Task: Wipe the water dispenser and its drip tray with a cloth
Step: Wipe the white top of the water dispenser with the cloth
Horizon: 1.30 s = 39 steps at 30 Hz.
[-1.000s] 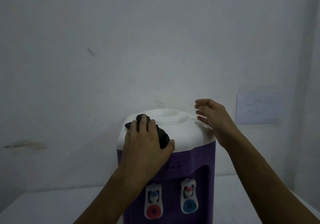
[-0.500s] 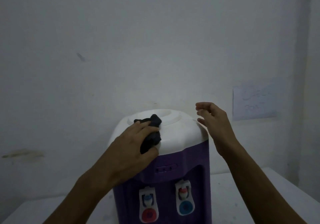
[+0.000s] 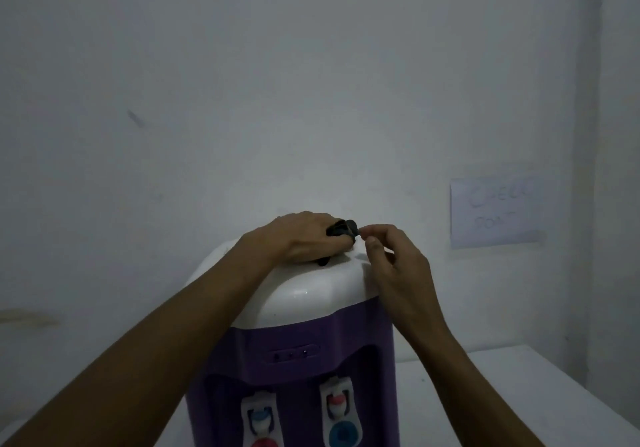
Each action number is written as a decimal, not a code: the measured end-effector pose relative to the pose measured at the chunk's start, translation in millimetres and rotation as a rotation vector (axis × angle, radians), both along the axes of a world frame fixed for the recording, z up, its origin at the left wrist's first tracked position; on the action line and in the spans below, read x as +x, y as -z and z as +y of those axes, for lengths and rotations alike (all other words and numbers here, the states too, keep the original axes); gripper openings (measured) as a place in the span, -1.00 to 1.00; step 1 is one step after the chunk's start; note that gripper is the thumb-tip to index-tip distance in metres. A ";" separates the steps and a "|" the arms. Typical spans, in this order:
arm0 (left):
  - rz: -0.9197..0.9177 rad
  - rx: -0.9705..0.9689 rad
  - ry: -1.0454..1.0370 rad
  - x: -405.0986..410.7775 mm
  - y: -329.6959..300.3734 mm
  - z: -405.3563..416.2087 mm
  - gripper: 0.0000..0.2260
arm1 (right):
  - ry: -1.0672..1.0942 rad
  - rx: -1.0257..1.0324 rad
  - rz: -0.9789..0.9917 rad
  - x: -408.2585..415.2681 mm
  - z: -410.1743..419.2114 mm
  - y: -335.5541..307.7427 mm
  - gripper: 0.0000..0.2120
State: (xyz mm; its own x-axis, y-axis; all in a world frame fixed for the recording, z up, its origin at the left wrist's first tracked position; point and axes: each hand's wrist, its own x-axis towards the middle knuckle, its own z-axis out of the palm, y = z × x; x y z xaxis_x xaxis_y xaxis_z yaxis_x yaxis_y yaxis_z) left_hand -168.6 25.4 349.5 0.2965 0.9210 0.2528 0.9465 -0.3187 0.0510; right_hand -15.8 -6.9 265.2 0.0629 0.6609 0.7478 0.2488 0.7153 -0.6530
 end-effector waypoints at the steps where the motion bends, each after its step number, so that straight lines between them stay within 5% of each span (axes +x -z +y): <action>1: 0.000 -0.007 -0.019 1.5 -1.3 7.2 -0.62 | 0.028 0.022 -0.003 -3.3 2.5 -2.0 -0.85; 9: -0.001 -0.178 -0.170 -22.0 -18.5 58.9 -0.56 | 0.129 0.041 -0.049 -32.6 19.6 -34.1 -0.80; 17: -0.292 -0.299 -0.236 -75.7 -25.1 71.9 -0.59 | 0.224 -0.015 -0.176 -42.9 28.9 -30.6 -0.76; 27: -0.553 -0.239 -0.222 -143.2 -16.2 38.5 -0.77 | 0.279 -0.031 -0.222 -43.0 28.6 -30.1 -0.76; 39: -0.616 -0.040 -0.060 -174.3 37.4 -61.4 -0.69 | 0.297 -0.054 -0.246 -44.2 26.8 -30.0 -0.73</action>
State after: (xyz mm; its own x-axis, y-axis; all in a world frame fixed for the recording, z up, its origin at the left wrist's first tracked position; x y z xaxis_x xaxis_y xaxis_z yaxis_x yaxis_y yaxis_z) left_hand -342.9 -36.0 312.1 0.0545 0.9438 0.3261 0.7555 -0.2525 0.6046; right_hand -59.9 19.9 295.1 0.0802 0.6794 0.7293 0.5939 0.5551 -0.5824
